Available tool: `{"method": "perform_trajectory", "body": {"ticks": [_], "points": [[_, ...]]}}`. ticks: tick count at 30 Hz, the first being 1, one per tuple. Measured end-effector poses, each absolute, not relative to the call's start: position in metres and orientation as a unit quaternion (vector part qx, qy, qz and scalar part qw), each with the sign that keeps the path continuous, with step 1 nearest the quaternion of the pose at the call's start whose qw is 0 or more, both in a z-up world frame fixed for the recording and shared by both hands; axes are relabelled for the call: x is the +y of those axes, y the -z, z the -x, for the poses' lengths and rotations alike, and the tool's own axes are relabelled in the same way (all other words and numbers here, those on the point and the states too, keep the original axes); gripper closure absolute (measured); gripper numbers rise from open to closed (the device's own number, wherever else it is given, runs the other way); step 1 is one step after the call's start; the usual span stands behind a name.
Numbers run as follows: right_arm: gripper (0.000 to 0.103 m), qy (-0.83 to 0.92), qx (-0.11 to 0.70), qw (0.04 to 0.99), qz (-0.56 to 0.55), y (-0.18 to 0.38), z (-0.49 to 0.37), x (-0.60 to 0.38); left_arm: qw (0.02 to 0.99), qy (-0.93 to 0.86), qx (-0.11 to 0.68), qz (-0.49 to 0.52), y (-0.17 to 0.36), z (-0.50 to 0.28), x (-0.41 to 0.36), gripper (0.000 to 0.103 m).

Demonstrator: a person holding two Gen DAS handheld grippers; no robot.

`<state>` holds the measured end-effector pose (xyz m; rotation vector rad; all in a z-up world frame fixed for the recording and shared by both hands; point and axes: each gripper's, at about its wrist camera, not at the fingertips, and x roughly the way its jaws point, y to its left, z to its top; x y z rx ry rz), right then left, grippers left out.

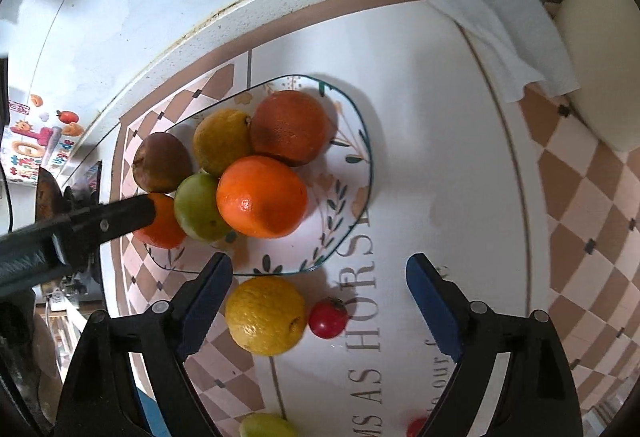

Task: Organize fruits
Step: 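Carry the green apple and orange onto the floral plate and open both grippers, then lift both tools back from the plate toward the remaining fruits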

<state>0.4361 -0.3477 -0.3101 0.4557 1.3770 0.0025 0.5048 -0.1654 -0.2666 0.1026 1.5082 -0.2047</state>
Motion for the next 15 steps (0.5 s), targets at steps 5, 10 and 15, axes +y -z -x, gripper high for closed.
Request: {"method": "perform_trajectory", "body": {"ticks": [5, 10, 15], "points": [[0.012, 0.006, 0.628, 0.753, -0.196, 0.3, -0.428, -0.348, 0.733, 0.072, 0.675, -0.041, 0.268, -0.491, -0.141, 0.018], [0.012, 0.009, 0.618, 0.769, -0.162, 0.276, -0.415, -0.341, 0.75, 0.054, 0.659, -0.03, 0.26, -0.473, -0.122, 0.018], [0.012, 0.006, 0.605, 0.783, -0.145, 0.25, -0.403, -0.328, 0.768, 0.048, 0.639, -0.019, 0.241, -0.451, -0.105, 0.017]]}}
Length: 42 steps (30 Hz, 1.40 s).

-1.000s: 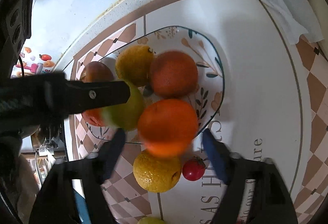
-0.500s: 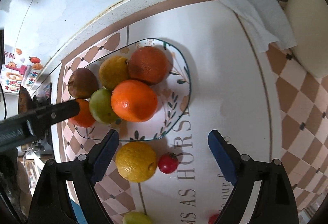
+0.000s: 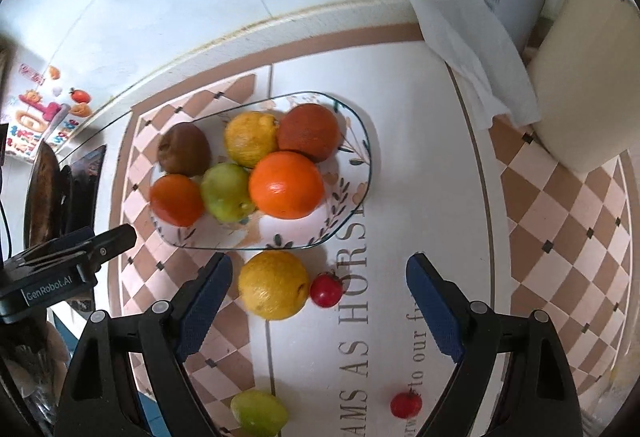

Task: Organize fruits
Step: 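Lift both tools back from the plate toward the remaining fruits, then grasp the second green apple with the left gripper while the right gripper grasps the yellow citrus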

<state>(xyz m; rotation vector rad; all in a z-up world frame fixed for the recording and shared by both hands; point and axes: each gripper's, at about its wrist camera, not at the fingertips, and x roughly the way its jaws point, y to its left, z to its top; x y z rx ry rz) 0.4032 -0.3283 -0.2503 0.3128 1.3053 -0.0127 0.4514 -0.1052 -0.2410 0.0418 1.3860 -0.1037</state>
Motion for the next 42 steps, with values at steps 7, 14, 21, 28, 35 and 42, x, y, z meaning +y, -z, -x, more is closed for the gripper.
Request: {"method": "perform_trajectory", "body": {"ticks": [7, 14, 21, 28, 35, 42], "points": [[0.012, -0.002, 0.583, 0.801, -0.137, 0.215, -0.38, -0.312, 0.795, 0.036, 0.605, -0.012, 0.207, -0.421, -0.085, 0.013], [0.012, -0.007, 0.556, 0.82, -0.133, 0.178, -0.354, -0.299, 0.815, 0.044, 0.577, -0.019, 0.171, -0.392, -0.08, 0.013], [0.012, 0.001, 0.526, 0.842, -0.118, 0.141, -0.33, -0.291, 0.827, 0.055, 0.558, -0.022, 0.145, -0.365, -0.082, 0.013], [0.012, 0.009, 0.508, 0.854, -0.113, 0.114, -0.309, -0.289, 0.832, 0.069, 0.55, -0.027, 0.136, -0.344, -0.088, 0.013], [0.012, 0.01, 0.513, 0.849, -0.123, 0.121, -0.299, -0.289, 0.829, 0.075, 0.553, -0.029, 0.136, -0.334, -0.094, 0.013], [0.012, 0.003, 0.531, 0.83, -0.171, 0.145, -0.298, -0.302, 0.82, 0.072, 0.567, -0.039, 0.149, -0.338, -0.101, 0.012]]}}
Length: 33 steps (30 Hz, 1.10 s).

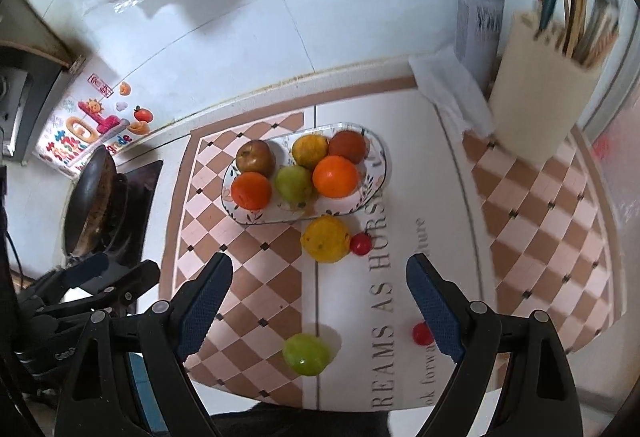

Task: Organize fruits
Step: 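Grasp the second green apple with the left gripper while the right gripper grasps the yellow citrus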

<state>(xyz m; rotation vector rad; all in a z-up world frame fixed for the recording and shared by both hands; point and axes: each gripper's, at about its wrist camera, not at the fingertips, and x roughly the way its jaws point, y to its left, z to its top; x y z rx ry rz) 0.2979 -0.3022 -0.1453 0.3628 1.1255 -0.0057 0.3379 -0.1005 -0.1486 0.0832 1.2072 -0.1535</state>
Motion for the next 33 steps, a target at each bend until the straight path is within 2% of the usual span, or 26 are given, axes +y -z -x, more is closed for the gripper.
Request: {"method": "perform_trajectory", "body": {"ticks": [2, 11, 19, 21, 22, 23, 24, 25, 33], "points": [[0.012, 0.003, 0.539, 0.821, -0.186, 0.157, -0.298, -0.308, 0.811, 0.076, 0.578, -0.046, 0.159, -0.34, -0.106, 0.0], [0.01, 0.026, 0.579, 0.779, -0.24, 0.223, -0.284, -0.344, 0.714, 0.16, 0.677, -0.073, 0.259, -0.332, -0.153, 0.0], [0.01, 0.044, 0.597, 0.757, -0.261, 0.256, -0.272, -0.364, 0.628, 0.191, 0.749, -0.091, 0.344, -0.308, -0.189, 0.001], [0.01, 0.046, 0.601, 0.754, -0.261, 0.26, -0.272, -0.365, 0.619, 0.2, 0.755, -0.083, 0.35, -0.306, -0.192, 0.005], [0.01, 0.045, 0.601, 0.754, -0.261, 0.262, -0.272, -0.366, 0.62, 0.205, 0.753, -0.083, 0.349, -0.306, -0.193, 0.013], [0.009, 0.046, 0.603, 0.752, -0.261, 0.264, -0.273, -0.366, 0.622, 0.211, 0.749, -0.084, 0.348, -0.305, -0.194, 0.029], [0.009, 0.045, 0.604, 0.751, -0.262, 0.265, -0.274, -0.366, 0.622, 0.212, 0.749, -0.086, 0.347, -0.305, -0.194, 0.039], [0.009, 0.044, 0.605, 0.751, -0.263, 0.267, -0.275, -0.366, 0.618, 0.215, 0.752, -0.08, 0.347, -0.305, -0.193, 0.043], [0.01, 0.014, 0.616, 0.747, -0.247, 0.291, -0.315, -0.343, 0.662, 0.144, 0.733, -0.065, 0.337, -0.338, -0.145, 0.043]]}}
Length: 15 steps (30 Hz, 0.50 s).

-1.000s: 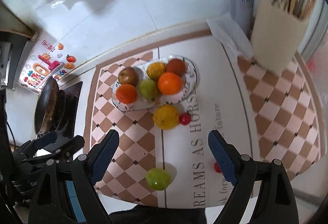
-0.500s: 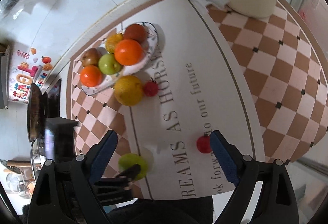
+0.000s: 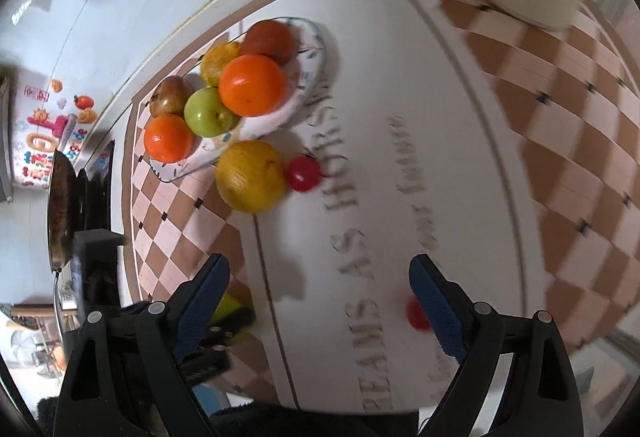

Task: Organize fruits
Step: 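Grasp the second green apple with the left gripper while the right gripper grasps the yellow citrus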

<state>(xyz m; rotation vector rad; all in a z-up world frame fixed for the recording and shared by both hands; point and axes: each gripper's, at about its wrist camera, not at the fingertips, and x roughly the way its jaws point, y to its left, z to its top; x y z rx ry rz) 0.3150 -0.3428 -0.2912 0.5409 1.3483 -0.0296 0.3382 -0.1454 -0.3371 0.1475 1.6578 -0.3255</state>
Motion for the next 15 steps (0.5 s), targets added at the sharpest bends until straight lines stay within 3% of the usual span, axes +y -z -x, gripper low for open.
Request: {"method": "perform_trajectory", "body": {"ticks": [10, 13, 15], "points": [[0.012, -0.034, 0.627, 0.762, -0.159, 0.322, -0.408, -0.279, 0.684, 0.059, 0.728, 0.007, 0.332, -0.382, -0.072, 0.043], [0.024, -0.031, 0.635, 0.764, -0.112, 0.333, -0.418, -0.265, 0.684, 0.051, 0.727, 0.027, 0.331, -0.384, -0.063, 0.043], [0.04, -0.034, 0.628, 0.773, -0.084, 0.335, -0.42, -0.258, 0.683, 0.051, 0.728, 0.037, 0.33, -0.385, -0.061, 0.043]]}}
